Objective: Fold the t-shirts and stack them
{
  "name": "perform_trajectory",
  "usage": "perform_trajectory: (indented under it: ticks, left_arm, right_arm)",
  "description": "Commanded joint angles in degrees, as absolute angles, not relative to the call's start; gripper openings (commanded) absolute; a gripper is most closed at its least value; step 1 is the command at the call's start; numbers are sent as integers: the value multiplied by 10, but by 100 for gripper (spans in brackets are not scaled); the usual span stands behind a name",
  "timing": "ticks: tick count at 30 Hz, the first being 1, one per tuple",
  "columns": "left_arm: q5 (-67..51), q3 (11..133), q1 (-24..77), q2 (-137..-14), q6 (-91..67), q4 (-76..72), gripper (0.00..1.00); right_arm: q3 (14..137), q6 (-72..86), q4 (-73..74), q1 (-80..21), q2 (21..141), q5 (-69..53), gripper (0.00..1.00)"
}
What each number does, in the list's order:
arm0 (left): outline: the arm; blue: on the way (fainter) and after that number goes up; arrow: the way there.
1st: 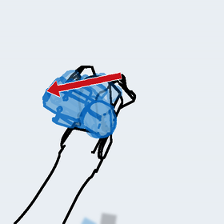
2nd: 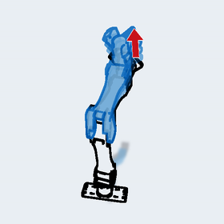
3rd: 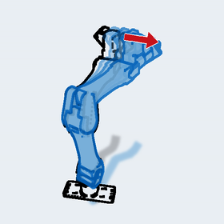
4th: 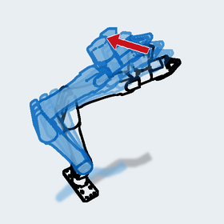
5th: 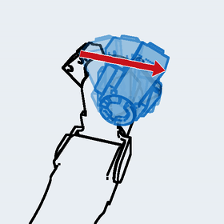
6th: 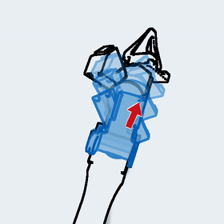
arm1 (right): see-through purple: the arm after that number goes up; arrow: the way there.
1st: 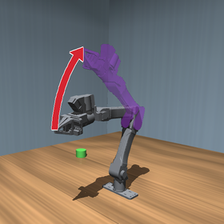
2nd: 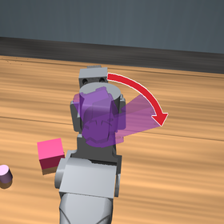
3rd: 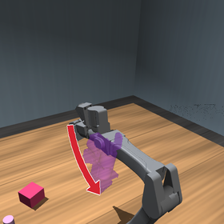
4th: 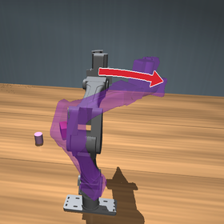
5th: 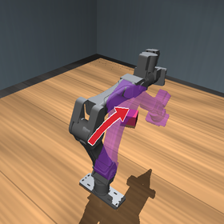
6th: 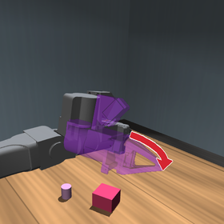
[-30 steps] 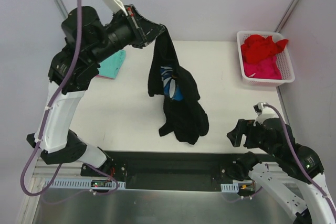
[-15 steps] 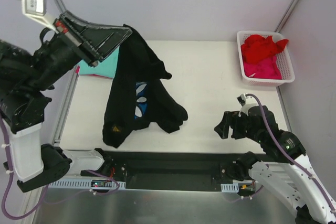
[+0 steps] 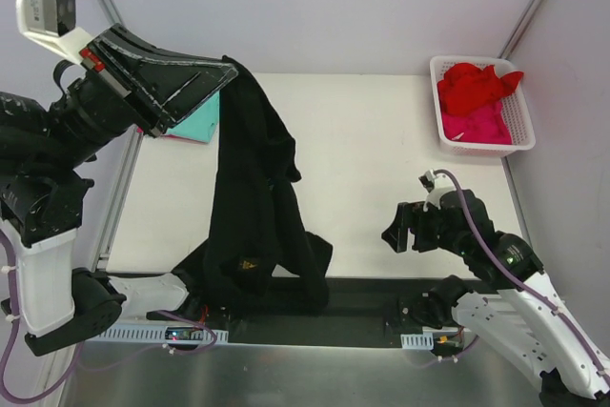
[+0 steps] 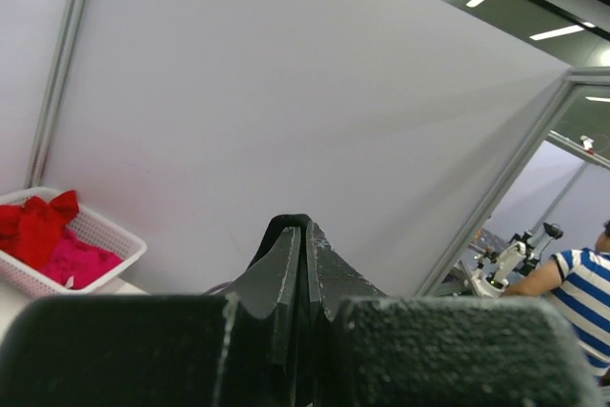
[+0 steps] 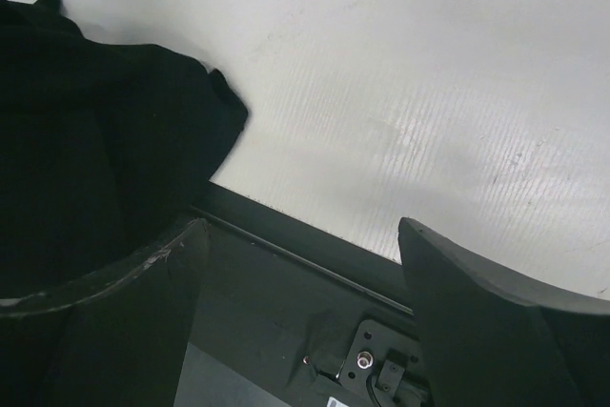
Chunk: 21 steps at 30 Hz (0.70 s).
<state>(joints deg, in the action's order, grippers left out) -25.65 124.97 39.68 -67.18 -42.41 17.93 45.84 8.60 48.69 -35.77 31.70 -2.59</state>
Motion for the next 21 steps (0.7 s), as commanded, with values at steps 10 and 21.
perform_trajectory:
  ticks: [10,21]
  left_arm:
    - [-200,1192,396,-689,-379,142,0]
    - [-175,1161,393,-664,-349,175,0]
  right_arm:
    - [411,150,375,-401,326,-76,83]
    - [352,241,188,-637,424,40,82]
